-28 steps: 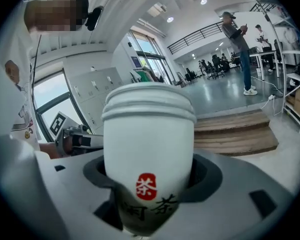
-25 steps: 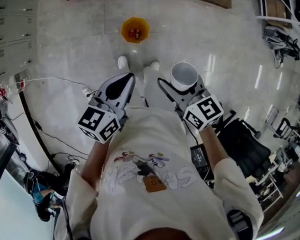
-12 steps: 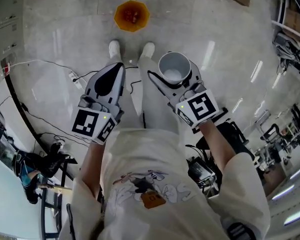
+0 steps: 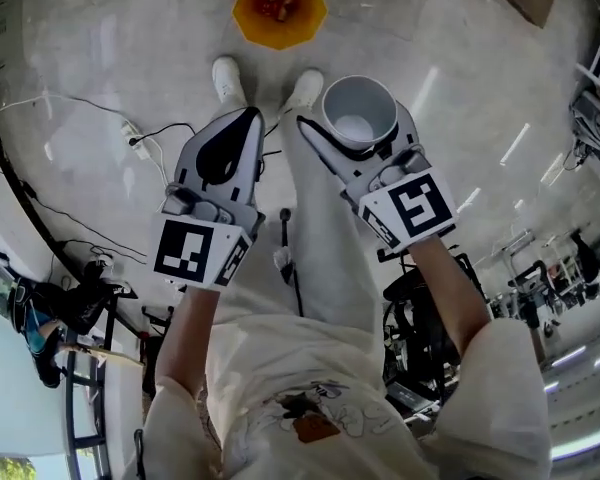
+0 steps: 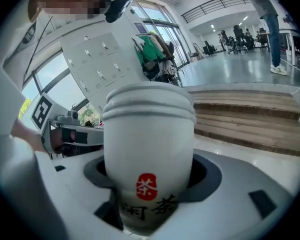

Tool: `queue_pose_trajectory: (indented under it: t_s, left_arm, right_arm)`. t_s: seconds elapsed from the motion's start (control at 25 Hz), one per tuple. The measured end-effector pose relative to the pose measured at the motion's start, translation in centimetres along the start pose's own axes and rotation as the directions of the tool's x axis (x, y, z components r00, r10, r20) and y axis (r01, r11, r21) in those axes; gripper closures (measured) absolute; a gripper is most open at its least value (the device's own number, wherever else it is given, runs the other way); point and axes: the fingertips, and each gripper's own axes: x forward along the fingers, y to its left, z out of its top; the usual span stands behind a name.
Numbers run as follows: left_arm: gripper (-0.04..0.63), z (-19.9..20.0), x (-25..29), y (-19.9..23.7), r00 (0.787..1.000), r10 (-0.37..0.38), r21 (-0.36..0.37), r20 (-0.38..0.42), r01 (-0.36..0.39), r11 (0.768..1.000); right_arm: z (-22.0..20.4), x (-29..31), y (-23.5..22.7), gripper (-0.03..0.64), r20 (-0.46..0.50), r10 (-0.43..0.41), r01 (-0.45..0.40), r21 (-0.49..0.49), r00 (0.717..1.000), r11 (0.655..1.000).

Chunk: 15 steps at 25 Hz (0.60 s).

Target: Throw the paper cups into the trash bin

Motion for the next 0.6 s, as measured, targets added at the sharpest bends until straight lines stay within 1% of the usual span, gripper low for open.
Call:
queue_pose_trajectory:
  t_s: [0.2, 0.32, 0.44, 0.6]
  left_arm:
    - [0.589, -3.2, 3.8, 5.0, 1.0, 0.02, 0.017, 0.002, -0.02, 1.0]
    - [0.589, -4.5, 6.0, 7.0, 0.999, 0.031, 0.009, 0.011, -0.031, 0.999]
    - [0.59, -5.6, 8.7, 9.1, 0.999, 0.034, 0.025, 0.022, -0.035, 0.999]
    - [0.591, -7.6, 12.6, 12.3, 0.998, 0.066, 0.043, 0.02, -0.067, 0.997]
  right_arm:
    - [-3.6, 4.9, -2.7, 0.293, -0.037, -0.005, 0.003, -0.042, 0.999, 0.999]
    - [-5.8, 7.0, -4.2, 0.293, -0.061, -0.012, 0.009, -0.05, 0.998, 0.999]
    - [-7.5, 9.8, -5.8, 0.293, -0.075, -0.032, 0.027, -0.071, 0.997, 0.997]
    - [-9.9, 13.9, -7.9, 0.293, -0.077, -0.045, 0.042, -0.042, 0.996, 0.998]
